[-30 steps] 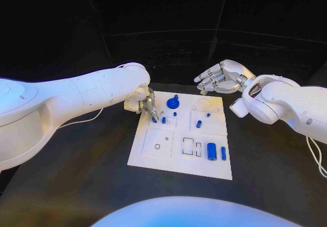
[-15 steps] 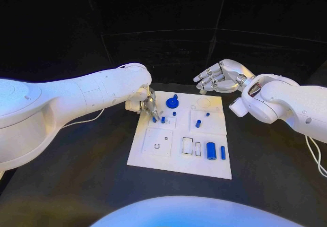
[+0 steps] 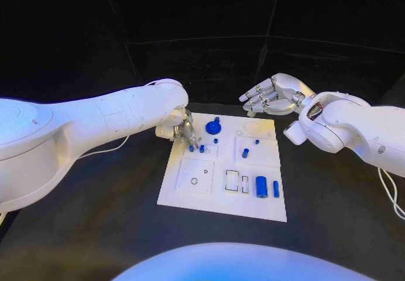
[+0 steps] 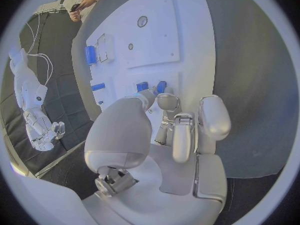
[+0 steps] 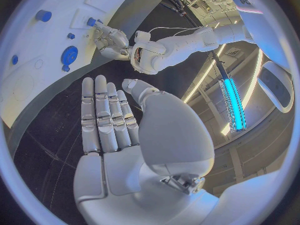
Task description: Assemble the parts on the task board
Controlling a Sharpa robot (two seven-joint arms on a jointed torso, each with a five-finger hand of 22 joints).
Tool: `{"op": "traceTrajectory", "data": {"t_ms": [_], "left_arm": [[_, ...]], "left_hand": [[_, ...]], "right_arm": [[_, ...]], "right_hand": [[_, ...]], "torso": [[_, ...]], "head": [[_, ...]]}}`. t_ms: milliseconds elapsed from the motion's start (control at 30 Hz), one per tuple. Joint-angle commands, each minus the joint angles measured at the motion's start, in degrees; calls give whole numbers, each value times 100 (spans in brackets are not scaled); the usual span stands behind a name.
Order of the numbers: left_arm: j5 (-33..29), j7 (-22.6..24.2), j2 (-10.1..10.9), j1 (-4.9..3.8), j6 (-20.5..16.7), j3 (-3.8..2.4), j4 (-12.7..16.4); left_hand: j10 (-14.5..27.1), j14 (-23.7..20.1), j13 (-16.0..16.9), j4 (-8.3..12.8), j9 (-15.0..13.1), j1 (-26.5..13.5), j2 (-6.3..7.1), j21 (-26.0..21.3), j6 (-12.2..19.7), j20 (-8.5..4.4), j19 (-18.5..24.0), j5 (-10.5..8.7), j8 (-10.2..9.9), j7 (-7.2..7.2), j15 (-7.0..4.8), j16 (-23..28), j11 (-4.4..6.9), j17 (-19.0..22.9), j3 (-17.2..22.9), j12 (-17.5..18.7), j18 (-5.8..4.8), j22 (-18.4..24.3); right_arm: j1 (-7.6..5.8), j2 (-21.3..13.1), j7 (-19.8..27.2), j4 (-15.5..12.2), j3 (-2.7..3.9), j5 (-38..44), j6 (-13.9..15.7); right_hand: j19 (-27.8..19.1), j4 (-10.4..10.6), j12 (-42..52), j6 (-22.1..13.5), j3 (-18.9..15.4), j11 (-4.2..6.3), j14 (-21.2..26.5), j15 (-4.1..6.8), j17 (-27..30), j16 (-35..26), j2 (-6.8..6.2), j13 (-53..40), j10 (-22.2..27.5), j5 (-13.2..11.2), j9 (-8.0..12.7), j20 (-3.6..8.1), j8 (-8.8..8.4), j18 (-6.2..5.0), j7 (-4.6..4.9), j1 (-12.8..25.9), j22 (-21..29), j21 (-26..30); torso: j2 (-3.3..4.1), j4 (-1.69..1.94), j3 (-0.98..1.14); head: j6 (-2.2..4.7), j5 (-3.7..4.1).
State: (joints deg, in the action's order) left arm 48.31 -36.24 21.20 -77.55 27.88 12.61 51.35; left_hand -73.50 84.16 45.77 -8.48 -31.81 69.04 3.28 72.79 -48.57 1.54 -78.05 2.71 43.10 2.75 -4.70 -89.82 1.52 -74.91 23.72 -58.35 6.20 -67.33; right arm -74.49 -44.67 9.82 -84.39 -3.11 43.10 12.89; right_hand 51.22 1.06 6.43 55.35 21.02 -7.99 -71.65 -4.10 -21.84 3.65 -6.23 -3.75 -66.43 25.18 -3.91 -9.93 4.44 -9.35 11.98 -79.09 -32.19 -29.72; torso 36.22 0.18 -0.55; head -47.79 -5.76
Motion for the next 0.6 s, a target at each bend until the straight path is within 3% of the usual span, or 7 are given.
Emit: {"op": "traceTrajectory", "data": {"t_ms": [33,200,333,600], "left_arm": [[96,-55,15,5,-229,3,10],[104,-41,40,6,-371,3,24],[106,-14,70,7,-476,3,49],[109,118,214,8,-817,-1,199]], "left_hand": [[17,584,-8,-115,9,-237,201,3,-34,20,9,0,-16,3,10,-18,-21,-1509,-263,26,-98,-15],[17,584,-3,-282,-22,-510,345,4,-67,22,1,1,-41,3,10,-18,-22,-1509,-661,19,-99,-25],[21,584,-4,-368,-49,-599,381,0,-76,20,-2,1,-64,-3,6,-18,-18,-1509,-912,18,-98,-29],[20,584,3,-493,-109,-613,340,8,-102,9,-20,1,-85,-25,-9,-18,1,-1509,-1276,9,-100,-54]], "right_arm": [[-12,-4,57,-16,4,4,-16],[-12,-6,58,-19,4,4,-11],[-12,-9,59,-21,4,4,-7],[-12,-14,62,-19,4,4,-1]], "right_hand": [[-14,-42,17,-11,-3,5,-18,-21,8,7,8,9,53,10,3,-1,31,-91,21,46,7,23],[-14,-42,17,-11,-3,5,-18,-21,8,7,7,9,53,10,3,-1,31,-91,21,46,7,23],[-15,-43,15,-15,-5,3,-15,-23,14,6,6,10,57,9,4,-2,29,-90,23,49,8,25],[-15,-43,15,-15,-5,3,-15,-23,14,6,6,10,57,9,4,-2,29,-90,23,49,8,25]], "torso": [[1,8,-1],[-1,5,0],[-2,4,-1],[-2,9,-1]], "head": [[8,6],[10,5],[14,4],[24,16]]}}
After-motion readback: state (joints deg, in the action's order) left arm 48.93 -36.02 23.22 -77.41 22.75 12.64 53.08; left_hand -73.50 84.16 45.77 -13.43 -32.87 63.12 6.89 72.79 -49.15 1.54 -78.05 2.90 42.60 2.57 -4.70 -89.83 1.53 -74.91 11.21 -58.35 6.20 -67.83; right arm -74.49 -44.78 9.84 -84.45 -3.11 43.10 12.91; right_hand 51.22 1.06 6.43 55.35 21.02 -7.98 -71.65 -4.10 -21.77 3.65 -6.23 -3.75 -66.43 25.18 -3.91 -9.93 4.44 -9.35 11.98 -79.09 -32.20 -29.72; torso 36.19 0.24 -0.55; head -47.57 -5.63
